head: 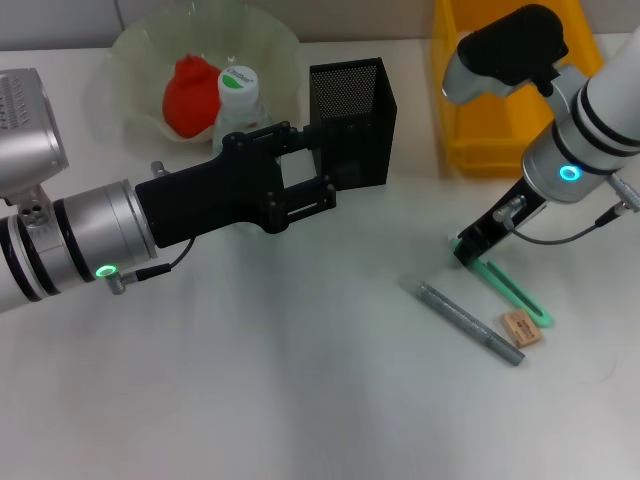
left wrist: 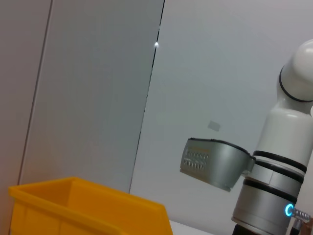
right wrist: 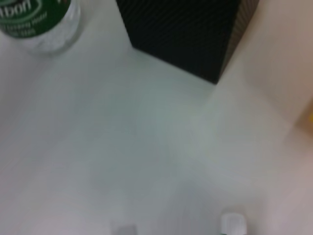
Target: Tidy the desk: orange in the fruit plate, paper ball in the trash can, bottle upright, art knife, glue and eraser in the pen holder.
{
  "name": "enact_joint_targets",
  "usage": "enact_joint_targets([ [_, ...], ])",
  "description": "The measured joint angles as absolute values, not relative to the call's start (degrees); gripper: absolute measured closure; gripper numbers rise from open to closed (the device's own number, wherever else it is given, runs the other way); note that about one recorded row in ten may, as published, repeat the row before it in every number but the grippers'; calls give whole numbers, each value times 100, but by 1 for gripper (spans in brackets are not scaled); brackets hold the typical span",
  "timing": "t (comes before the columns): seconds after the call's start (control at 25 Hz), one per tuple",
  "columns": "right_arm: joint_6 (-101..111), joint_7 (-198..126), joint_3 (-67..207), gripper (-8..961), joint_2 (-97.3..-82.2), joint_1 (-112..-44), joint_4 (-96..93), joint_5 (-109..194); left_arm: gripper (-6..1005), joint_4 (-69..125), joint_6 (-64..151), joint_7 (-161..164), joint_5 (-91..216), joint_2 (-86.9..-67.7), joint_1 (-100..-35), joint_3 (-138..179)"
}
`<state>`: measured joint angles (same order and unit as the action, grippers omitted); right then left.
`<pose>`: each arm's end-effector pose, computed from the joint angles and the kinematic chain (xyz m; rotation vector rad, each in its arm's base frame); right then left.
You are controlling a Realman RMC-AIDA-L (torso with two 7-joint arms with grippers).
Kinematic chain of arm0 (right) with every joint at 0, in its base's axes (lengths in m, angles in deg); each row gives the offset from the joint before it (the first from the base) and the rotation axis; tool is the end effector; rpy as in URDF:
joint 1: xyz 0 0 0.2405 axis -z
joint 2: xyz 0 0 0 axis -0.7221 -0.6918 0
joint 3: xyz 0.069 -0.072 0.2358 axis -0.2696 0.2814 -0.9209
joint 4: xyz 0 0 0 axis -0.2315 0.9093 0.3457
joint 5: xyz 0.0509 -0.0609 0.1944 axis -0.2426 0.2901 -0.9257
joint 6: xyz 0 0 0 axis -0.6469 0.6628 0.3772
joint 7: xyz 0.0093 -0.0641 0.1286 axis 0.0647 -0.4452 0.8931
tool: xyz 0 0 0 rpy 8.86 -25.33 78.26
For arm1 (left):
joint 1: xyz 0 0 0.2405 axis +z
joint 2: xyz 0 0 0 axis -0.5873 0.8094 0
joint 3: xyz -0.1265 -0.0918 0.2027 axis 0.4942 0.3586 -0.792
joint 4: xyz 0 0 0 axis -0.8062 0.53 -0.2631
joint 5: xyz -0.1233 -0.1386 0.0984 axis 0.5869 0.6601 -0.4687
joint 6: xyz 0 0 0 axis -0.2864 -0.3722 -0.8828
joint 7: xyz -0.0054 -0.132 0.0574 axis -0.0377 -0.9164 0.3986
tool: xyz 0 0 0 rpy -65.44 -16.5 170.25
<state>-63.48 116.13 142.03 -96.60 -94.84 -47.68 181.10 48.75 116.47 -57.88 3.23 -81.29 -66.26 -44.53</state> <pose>0.1944 0.3897 -0.0485 -2.4614 1.1346 -0.6304 -0.2227 0.3266 -0.0503 -2.5924 -0.4537 -1.0747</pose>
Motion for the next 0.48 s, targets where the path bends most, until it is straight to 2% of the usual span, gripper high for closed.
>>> enact_joint_targets([
  [0.16,-6340,11612,14150,760,-9659,-9265,-5227,18065,374,4878,11655,-5788,324,-8135,-6613,-4453],
  [0.48,-6066,11562,14014,771,-9646,-8282,-6851,17663,374,4882,11647,-5788,388,-8138,-6611,-4453],
])
